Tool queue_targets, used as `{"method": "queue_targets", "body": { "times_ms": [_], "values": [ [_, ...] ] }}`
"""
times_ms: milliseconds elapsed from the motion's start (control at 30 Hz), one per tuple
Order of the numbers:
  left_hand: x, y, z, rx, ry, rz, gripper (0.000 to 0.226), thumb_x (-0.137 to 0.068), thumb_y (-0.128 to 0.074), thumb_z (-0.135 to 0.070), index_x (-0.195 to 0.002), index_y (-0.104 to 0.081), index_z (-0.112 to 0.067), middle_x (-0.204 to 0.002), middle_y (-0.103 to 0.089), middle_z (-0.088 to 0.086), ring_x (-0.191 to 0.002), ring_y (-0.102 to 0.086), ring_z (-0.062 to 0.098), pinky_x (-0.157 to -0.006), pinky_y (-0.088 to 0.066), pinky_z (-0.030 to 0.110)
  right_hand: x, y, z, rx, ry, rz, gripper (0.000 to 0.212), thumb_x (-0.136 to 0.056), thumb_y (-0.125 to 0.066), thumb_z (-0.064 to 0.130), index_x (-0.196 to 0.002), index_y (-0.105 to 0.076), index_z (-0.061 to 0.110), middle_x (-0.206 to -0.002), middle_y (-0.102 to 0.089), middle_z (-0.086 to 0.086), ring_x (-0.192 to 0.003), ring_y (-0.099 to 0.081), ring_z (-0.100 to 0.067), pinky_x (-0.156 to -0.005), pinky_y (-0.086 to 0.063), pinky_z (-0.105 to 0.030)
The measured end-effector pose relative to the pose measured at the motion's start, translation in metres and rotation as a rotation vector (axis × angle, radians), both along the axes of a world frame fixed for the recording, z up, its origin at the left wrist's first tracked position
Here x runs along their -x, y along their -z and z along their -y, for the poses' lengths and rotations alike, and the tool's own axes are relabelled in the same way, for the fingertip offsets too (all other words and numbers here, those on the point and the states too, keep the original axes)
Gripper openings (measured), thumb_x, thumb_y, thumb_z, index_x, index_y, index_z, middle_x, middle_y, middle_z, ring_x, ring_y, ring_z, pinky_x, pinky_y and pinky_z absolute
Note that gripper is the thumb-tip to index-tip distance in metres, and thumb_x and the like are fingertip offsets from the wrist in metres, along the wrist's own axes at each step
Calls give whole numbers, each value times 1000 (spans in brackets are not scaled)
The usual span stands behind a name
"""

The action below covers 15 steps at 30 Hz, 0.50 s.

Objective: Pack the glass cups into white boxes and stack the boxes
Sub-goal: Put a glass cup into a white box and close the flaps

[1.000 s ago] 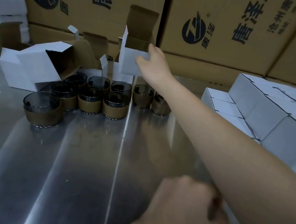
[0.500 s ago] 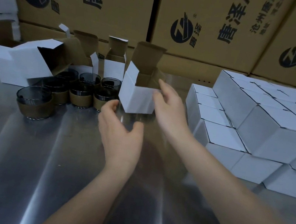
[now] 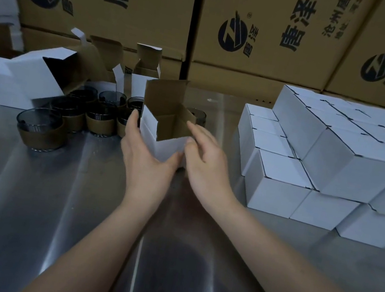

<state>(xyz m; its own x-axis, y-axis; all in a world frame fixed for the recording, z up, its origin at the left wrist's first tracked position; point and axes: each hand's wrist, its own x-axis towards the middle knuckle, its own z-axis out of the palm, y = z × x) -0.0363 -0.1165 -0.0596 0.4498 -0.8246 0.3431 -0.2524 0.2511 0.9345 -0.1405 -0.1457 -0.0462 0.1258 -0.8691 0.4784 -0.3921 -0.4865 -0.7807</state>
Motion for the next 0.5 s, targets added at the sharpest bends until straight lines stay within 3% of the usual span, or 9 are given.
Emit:
{"method": "queue_targets", "body": {
  "times_ms": [67, 167, 267, 367, 433, 500],
  "values": [
    [-2, 1, 2, -64, -52, 5, 106, -76, -83, -32, -155, -13, -28, -146, -28, 1, -135, -37, 19, -101, -36, 29, 2, 1, 2, -4, -2, 29, 37, -99, -45, 13, -134, -58, 15, -136, -55, 6, -118, -41, 9, -95, -24, 4],
    [-3, 2, 4, -143, -93, 30, 100, -77, -81, -34, -154, -19, -20, -141, -24, -1, -131, -36, 19, -97, -32, 24, 3, 2, 6, -39, -12, 108, 30, -99, -44, 14, -118, -67, 21, -116, -61, 15, -101, -49, 16, -86, -32, 4],
    [-2, 3, 6, -160, -125, 49, 97, -75, -84, -33, -151, -25, -17, -140, -25, 1, -132, -36, 22, -103, -32, 27, 1, 3, 14, -48, 42, 209, 28, -98, -43, 12, -88, -64, 27, -97, -63, 12, -96, -56, 2, -83, -44, -16],
    [-2, 3, 6, -161, -173, 61, 97, -73, -85, -30, -149, -27, -17, -143, -25, 3, -135, -33, 25, -108, -32, 33, -2, 0, 26, -69, 114, 320, 30, -95, -42, 9, -79, -58, 28, -92, -62, 2, -95, -60, -18, -82, -52, -40],
    [-2, 3, 6, -156, -189, 50, 96, -74, -85, -29, -149, -27, -17, -146, -25, 4, -137, -30, 25, -110, -31, 37, -3, -3, 37, -100, 183, 363, 26, -94, -43, 10, -84, -58, 29, -90, -61, 4, -91, -60, -17, -79, -53, -35],
    [-3, 2, 5, -150, -209, 51, 96, -75, -84, -27, -150, -26, -17, -151, -26, 4, -139, -26, 26, -113, -29, 41, -3, -5, 51, -124, 244, 387, 21, -91, -46, 8, -92, -57, 25, -90, -60, 7, -85, -57, -12, -70, -47, -14]
  ]
}}
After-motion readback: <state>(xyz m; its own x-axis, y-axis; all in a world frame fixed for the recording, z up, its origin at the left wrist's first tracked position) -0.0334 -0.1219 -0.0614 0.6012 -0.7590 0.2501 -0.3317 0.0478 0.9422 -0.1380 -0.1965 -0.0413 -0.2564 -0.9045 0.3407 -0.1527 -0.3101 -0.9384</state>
